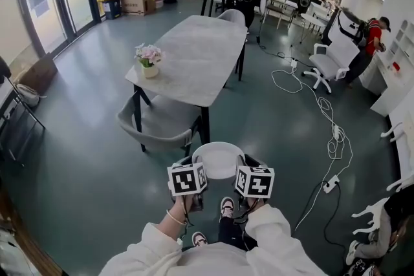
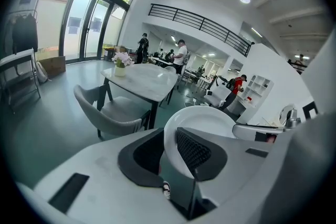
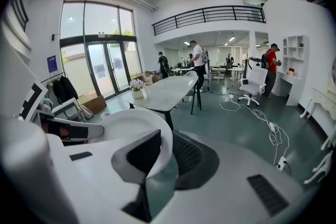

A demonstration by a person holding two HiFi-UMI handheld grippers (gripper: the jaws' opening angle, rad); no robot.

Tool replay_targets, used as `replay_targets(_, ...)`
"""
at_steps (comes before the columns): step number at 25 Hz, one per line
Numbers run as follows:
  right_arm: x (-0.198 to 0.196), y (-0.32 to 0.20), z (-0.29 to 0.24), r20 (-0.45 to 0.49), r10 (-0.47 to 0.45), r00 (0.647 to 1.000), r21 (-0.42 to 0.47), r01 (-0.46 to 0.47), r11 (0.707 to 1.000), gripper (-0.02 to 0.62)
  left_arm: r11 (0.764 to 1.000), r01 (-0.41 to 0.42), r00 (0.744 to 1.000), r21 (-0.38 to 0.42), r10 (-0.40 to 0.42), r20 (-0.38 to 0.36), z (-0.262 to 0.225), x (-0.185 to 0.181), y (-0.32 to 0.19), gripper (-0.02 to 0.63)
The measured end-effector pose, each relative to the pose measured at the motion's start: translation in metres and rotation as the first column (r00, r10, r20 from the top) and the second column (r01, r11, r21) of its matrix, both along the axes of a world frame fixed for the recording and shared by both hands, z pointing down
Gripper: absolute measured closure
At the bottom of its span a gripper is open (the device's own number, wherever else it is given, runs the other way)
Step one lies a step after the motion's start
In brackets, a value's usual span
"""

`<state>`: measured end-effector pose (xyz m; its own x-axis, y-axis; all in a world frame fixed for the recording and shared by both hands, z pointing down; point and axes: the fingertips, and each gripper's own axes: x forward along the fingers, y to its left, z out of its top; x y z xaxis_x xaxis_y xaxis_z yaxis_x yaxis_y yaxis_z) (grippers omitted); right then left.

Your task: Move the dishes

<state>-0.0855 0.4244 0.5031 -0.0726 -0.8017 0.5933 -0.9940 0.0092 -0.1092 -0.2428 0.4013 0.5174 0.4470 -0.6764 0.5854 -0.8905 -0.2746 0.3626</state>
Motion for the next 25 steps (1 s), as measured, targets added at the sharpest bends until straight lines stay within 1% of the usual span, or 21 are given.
replay_targets(6, 0.016, -0.025, 0.008, 0.014, -0.005, 1.000, -0.004, 0.005, 1.000, 0.472, 1.000, 0.009, 1.000, -0.002, -0.009, 0.009, 0.006, 0.014, -0.023, 0.534)
replay_targets(10, 0.031, -0.049, 0.008, 0.023, -0.009, 1.000, -0.004, 0.009, 1.000, 0.472, 1.000, 0.019, 1.000, -0.002, -0.019, 0.011, 0.004, 0.029, -0.048, 0.534)
replay_targets(15, 0.063, -0.088, 0.004, 0.039, -0.007, 0.999, 0.004, 0.007, 1.000, 0.472, 1.000, 0.023, 1.000, 0.016, -0.024, 0.013, -0.003, 0.061, -0.086, 0.534)
replay_targets(25, 0.124, -0.165, -0.016, 0.086, -0.024, 0.996, 0.054, 0.019, 0.998, 0.472, 0.997, 0.038, 0.998, 0.065, -0.041, 0.053, -0.029, 0.120, -0.160, 0.534)
